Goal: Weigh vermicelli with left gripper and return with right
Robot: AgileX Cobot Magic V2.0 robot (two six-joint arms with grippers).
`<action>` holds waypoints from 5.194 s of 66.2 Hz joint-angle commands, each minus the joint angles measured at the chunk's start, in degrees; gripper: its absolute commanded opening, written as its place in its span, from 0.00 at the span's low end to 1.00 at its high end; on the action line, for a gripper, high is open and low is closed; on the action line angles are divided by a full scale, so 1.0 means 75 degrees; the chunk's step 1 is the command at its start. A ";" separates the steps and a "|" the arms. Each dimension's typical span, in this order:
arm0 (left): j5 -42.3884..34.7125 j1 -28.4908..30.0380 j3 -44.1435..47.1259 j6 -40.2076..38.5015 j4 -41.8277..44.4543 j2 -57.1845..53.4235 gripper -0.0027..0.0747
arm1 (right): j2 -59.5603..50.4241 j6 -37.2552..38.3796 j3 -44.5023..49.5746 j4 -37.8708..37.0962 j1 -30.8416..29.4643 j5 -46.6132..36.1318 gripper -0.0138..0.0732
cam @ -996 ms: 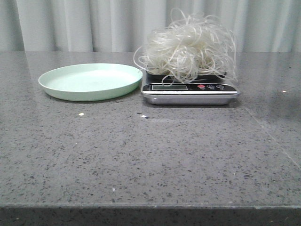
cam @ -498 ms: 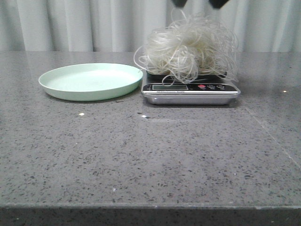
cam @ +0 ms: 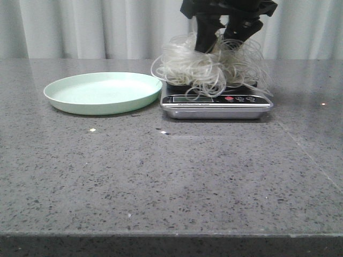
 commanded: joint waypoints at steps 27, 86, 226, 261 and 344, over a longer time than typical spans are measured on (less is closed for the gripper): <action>-0.0550 0.0005 -0.0189 -0.0032 -0.0121 0.0079 0.20 | 0.0005 -0.0131 -0.3406 0.0787 0.0136 0.1284 0.32; -0.0550 0.0005 -0.0189 -0.0032 -0.0166 0.0079 0.20 | 0.1769 -0.0131 -0.4015 0.1035 0.1733 -0.0028 0.73; -0.0604 0.0005 -0.0189 -0.0032 -0.0166 0.0079 0.20 | -1.3315 -0.0314 0.9829 0.1437 -0.1760 -0.5590 0.60; -0.0604 0.0005 -0.0189 -0.0032 -0.0166 0.0079 0.20 | -1.3308 -0.0314 0.9829 0.1454 -0.1760 -0.5472 0.37; -0.4185 0.3562 0.3156 -0.0936 0.0913 -0.1117 0.20 | -1.3308 -0.0314 0.9829 0.1454 -0.1760 -0.5472 0.37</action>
